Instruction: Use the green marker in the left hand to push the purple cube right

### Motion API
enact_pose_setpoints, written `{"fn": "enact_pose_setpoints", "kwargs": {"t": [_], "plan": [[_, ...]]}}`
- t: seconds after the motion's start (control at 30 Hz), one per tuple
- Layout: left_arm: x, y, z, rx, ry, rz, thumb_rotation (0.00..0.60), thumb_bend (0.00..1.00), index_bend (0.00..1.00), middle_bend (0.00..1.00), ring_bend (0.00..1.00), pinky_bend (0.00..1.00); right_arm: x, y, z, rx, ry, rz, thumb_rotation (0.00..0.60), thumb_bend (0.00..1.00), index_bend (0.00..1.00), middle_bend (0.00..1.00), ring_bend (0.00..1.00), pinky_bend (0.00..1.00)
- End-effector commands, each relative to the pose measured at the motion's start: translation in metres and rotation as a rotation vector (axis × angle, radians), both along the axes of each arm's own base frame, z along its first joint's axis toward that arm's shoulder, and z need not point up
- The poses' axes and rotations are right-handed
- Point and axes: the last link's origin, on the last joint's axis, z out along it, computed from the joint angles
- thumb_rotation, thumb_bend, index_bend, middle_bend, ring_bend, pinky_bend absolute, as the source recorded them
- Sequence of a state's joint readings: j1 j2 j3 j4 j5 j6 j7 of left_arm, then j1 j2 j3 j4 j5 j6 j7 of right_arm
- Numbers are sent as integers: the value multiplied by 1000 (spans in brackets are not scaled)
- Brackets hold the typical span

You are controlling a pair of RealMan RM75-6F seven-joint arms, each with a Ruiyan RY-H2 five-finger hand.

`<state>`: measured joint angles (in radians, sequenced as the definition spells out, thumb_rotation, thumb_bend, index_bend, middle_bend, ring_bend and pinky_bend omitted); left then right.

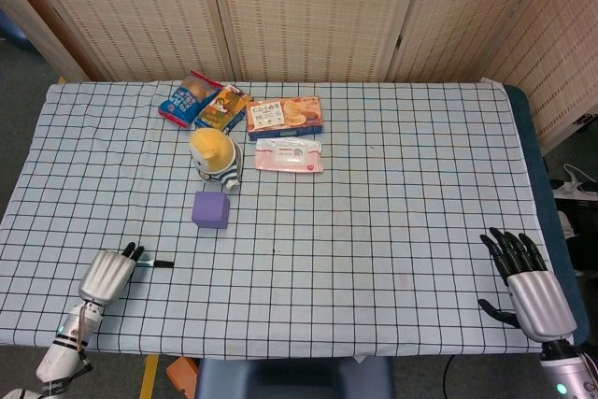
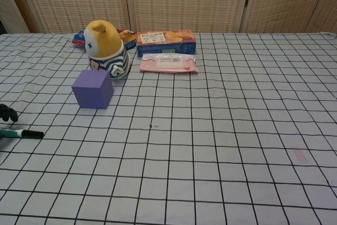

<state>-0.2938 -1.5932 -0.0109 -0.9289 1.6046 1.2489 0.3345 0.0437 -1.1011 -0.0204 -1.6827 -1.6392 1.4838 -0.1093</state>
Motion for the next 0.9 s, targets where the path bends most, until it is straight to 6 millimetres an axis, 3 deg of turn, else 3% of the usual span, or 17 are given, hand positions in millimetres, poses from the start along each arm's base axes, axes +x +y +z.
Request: {"fn": "enact_pose_setpoints", "kwargs": {"t": [0.03,0.33,0.7,0.9], "plan": [[0,1,-2,7,10,-9,600,442,346,366,954,1000,0,0,0,1,1,-1,600,57,0,0,0,0],[-3,3,-4,21,61,-26,600,449,435,427,955,1000,0,0,-1,7,2,-4,600,58,0,0,0,0],[-7,5,-6,21,81,-16,600,447,465,452,955,1000,0,0,-1,9,2,-4,600,58,0,0,0,0],[-8,5,-6,33,92,-19,600,461,513,514,956,1000,0,1,0,6,1,-3,600,57,0,0,0,0]]}}
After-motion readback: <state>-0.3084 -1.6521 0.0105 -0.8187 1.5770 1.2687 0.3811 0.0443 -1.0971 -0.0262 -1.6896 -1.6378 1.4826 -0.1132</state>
